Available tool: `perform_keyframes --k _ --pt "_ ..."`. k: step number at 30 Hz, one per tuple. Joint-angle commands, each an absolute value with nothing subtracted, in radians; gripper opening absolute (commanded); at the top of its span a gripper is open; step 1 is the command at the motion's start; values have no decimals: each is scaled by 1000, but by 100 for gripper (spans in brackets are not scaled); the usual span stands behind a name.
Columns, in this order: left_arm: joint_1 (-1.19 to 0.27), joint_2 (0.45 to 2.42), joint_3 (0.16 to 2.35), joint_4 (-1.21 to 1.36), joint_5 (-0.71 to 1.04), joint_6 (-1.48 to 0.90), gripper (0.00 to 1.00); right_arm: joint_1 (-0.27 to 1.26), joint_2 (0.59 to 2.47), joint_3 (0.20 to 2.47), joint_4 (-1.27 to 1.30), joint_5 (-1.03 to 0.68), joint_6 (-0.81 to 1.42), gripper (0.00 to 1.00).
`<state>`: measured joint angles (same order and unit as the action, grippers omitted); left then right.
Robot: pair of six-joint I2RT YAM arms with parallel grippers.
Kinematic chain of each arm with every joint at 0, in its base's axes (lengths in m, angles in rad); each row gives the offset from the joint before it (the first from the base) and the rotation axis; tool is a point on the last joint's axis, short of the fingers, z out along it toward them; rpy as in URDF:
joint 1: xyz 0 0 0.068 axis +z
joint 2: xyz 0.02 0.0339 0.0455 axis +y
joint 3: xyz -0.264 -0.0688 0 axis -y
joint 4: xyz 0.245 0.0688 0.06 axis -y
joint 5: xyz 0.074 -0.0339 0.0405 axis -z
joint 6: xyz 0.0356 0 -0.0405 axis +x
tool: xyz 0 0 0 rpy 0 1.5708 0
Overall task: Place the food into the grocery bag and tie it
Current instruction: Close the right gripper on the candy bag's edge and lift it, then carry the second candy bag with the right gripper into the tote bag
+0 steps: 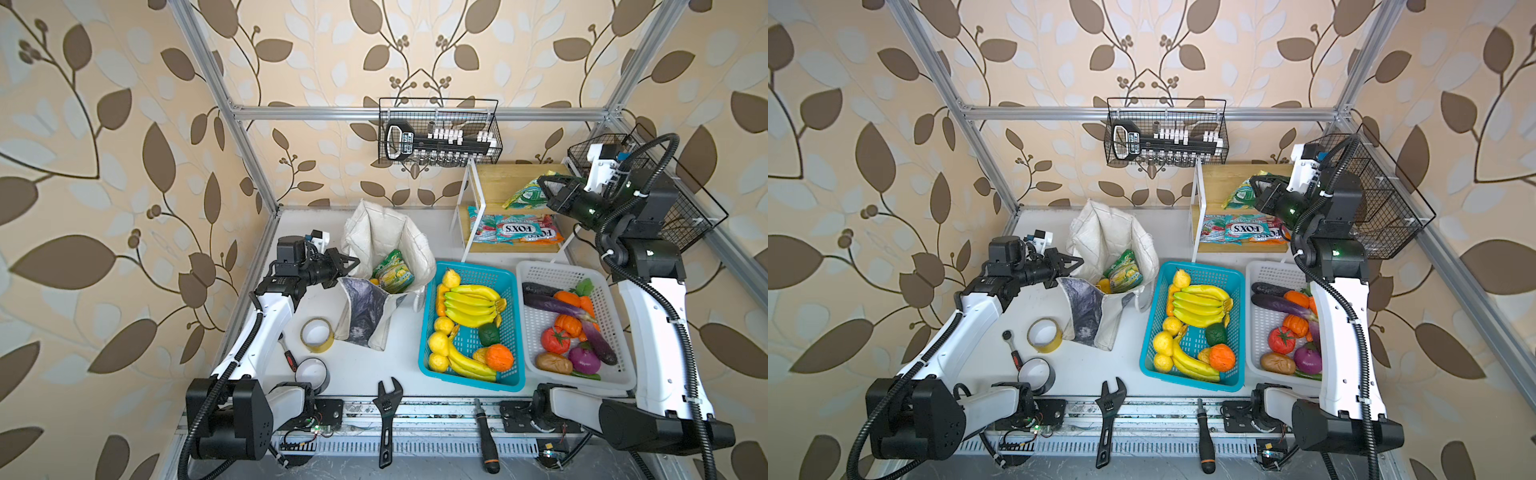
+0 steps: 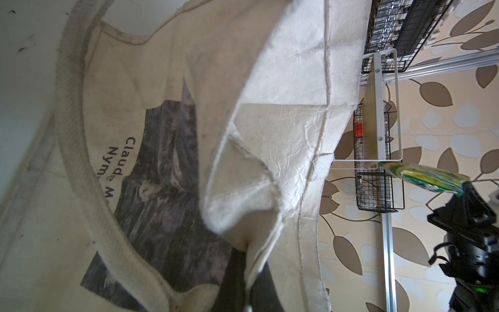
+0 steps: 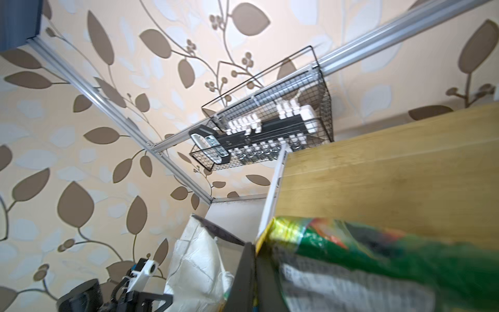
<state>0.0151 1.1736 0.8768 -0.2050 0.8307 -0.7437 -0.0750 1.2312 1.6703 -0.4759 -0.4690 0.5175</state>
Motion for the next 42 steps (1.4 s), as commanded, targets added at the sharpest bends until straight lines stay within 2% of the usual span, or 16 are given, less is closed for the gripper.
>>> perform_keyframes --k 1,5,9,15,21,26,34,42 --pt "26 1167 875 -156 862 -742 0 -25 1218 1741 -506 -426 486 0" --pt "26 1164 876 -155 864 -744 0 88 1208 1767 -522 -386 489 0" --pt "26 1164 877 -156 867 -744 0 307 1216 1773 -538 -293 464 0" --pt "25 1163 886 -158 877 -746 0 571 1293 1783 -546 -207 440 0" --pt "26 1164 887 -160 886 -746 0 733 1425 1828 -589 -143 411 0" --pt "26 1166 888 -160 890 -745 0 804 1536 1848 -582 -153 408 0" --pt "26 1160 890 -166 894 -741 0 819 1751 1853 -578 -185 385 0" --pt "25 1155 890 -166 892 -740 0 819 1843 1748 -530 -146 355 0"
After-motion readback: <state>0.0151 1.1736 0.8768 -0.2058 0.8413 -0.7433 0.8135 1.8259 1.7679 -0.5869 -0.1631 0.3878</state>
